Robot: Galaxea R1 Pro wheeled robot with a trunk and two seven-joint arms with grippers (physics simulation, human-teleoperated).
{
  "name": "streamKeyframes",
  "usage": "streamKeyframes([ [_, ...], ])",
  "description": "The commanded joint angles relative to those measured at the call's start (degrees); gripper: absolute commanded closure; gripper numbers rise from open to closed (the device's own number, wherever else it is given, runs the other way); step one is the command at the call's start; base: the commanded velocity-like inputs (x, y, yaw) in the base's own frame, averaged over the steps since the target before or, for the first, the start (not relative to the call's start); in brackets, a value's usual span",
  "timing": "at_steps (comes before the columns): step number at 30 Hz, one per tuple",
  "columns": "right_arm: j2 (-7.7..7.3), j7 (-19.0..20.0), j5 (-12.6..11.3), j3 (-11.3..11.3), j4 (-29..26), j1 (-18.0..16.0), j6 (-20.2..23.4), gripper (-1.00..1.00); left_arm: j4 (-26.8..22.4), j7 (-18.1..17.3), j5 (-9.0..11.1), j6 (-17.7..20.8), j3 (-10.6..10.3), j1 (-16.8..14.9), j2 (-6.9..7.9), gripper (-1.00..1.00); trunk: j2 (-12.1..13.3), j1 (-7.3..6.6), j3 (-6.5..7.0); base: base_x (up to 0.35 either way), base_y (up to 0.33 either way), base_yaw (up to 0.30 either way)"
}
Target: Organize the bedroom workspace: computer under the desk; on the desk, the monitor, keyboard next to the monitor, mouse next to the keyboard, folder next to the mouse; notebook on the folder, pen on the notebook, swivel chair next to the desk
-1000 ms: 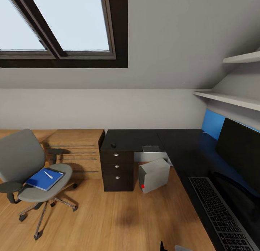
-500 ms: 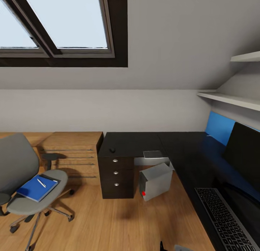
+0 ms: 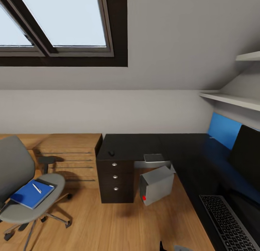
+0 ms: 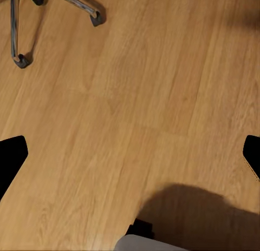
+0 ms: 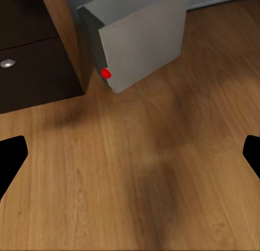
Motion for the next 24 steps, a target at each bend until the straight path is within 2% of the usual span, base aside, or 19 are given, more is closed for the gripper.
streamKeyframes([
  [1,-0.04,-0.36,-0.46,0.48,0.01,-0.06,-0.22,-1.00,-0.17,0.47,0.29,0.31,-0.29,-0.01,0.08,-1.00,-0.06,0.05,-0.08,0.319,0.000,0.000],
  [18,-0.08,-0.36,-0.08,0.51,-0.52,-0.03,-1.05,-1.00,-0.74,0.53,0.29,0.31,-0.27,-0.01,0.13,-1.00,-0.06,0.05,-0.08,0.324,0.000,0.000],
  [19,-0.05,-0.72,0.28,0.58,-8.26,-0.03,-5.38,-1.00,-13.19,0.45,0.29,0.83,-0.30,-0.01,0.11,-1.00,-0.06,0.05,-0.08,0.325,0.000,0.000],
  [21,-0.05,-0.85,0.31,0.59,-11.83,-0.03,-3.74,-1.00,-15.64,0.46,0.29,1.08,-0.33,-0.01,0.10,-1.00,-0.06,0.05,-0.08,0.325,0.000,0.000],
  [22,-0.09,-1.11,0.29,0.51,-18.22,-0.04,1.36,-1.00,-19.58,0.51,0.27,1.91,-0.35,-0.01,0.09,-1.00,-0.06,0.05,-0.08,0.325,0.000,0.000],
  [23,-0.19,-1.65,0.26,0.36,-25.25,-0.04,9.20,-1.00,-23.93,0.54,0.26,4.29,-0.37,-0.01,0.11,-1.00,-0.06,0.05,-0.08,0.325,0.000,0.000],
  [24,-0.21,-1.89,0.25,0.31,-27.65,-0.04,12.16,-1.00,-25.47,0.54,0.25,5.46,-0.35,-0.01,0.12,-1.00,-0.06,0.05,-0.08,0.325,0.000,0.000],
])
